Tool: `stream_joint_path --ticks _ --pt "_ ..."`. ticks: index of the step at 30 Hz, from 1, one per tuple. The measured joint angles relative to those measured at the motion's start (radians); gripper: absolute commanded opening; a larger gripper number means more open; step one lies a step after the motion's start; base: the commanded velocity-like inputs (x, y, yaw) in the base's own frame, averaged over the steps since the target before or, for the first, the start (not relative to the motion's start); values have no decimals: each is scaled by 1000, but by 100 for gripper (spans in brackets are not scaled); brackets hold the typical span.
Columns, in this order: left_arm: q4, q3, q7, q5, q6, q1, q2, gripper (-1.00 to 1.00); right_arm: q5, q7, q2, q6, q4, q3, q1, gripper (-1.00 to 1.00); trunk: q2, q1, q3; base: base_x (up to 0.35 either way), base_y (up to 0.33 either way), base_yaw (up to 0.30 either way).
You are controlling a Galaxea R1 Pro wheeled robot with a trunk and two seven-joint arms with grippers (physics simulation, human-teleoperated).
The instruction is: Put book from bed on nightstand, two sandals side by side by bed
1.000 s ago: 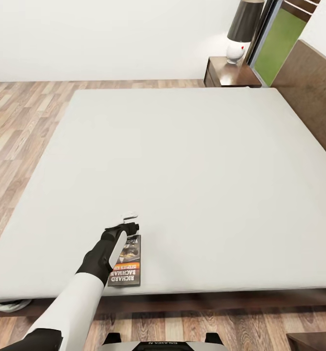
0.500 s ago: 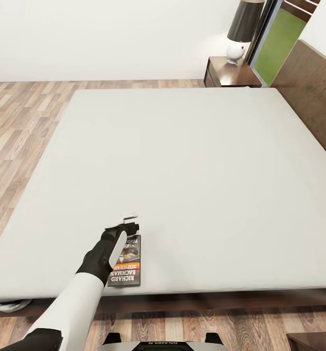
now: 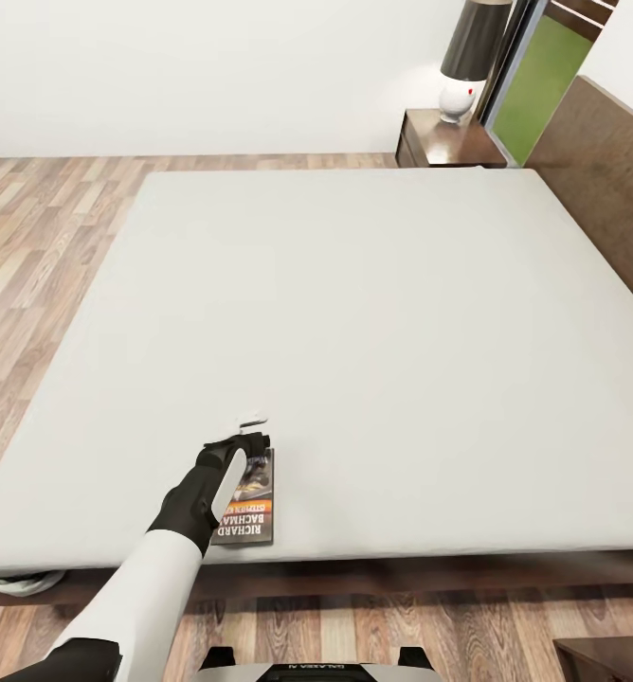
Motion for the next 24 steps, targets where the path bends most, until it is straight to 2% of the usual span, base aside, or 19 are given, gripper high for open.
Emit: stream_joint_path --ticks 18,24 --pt "0 0 0 0 0 0 0 100 0 0 0 0 0 0 0 100 0 0 0 0 0 0" --pt "0 0 0 0 0 0 0 100 0 0 0 0 0 0 0 100 -42 23 -19 0 0 0"
